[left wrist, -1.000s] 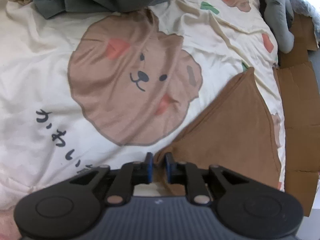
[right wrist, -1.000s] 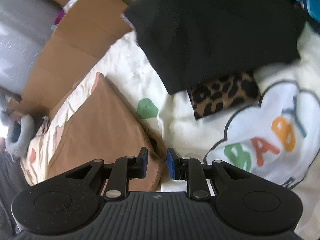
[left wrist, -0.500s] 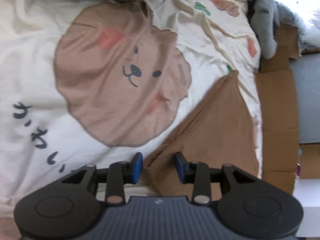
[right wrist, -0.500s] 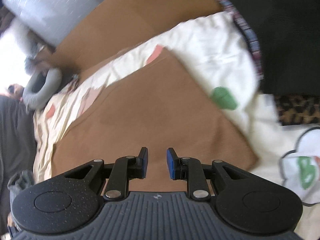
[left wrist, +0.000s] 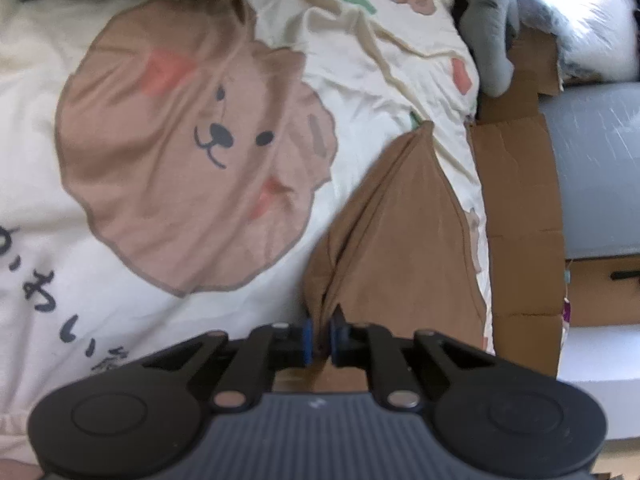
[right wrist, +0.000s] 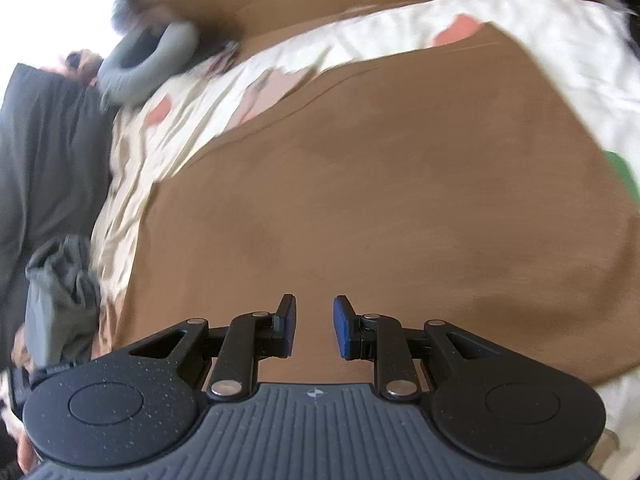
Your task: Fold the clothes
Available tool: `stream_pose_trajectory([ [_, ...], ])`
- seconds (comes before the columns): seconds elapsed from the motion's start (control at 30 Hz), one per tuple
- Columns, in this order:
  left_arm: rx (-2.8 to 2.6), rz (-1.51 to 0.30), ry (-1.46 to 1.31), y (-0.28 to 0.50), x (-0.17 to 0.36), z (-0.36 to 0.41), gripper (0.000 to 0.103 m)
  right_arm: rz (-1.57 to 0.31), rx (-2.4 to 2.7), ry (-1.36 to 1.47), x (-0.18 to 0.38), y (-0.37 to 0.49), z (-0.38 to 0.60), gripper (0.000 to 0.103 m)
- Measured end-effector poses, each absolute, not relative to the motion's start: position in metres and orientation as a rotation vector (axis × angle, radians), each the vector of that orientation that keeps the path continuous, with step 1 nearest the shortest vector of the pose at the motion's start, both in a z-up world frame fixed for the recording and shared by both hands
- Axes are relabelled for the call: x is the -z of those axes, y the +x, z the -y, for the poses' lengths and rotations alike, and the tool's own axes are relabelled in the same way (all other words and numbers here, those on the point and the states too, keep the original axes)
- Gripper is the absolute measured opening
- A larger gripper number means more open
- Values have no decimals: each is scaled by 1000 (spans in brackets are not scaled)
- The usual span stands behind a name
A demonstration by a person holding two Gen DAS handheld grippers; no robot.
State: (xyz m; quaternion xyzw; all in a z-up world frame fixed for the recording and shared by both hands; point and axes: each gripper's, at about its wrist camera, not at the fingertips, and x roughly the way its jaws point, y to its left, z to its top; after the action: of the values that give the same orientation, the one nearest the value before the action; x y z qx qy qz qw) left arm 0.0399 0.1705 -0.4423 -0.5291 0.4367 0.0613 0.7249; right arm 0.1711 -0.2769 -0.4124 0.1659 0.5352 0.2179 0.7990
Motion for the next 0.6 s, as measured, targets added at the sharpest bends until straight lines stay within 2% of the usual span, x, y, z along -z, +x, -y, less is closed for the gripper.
stream_pose_trajectory([
  [0.37,-151,-955,-1153,41,427,-170,7,-1219,-554,154,439,148,237,20],
  [0.6,-151,-931,-1157,39,415,-167,7,-1243,-602,132,443,136,233,19],
])
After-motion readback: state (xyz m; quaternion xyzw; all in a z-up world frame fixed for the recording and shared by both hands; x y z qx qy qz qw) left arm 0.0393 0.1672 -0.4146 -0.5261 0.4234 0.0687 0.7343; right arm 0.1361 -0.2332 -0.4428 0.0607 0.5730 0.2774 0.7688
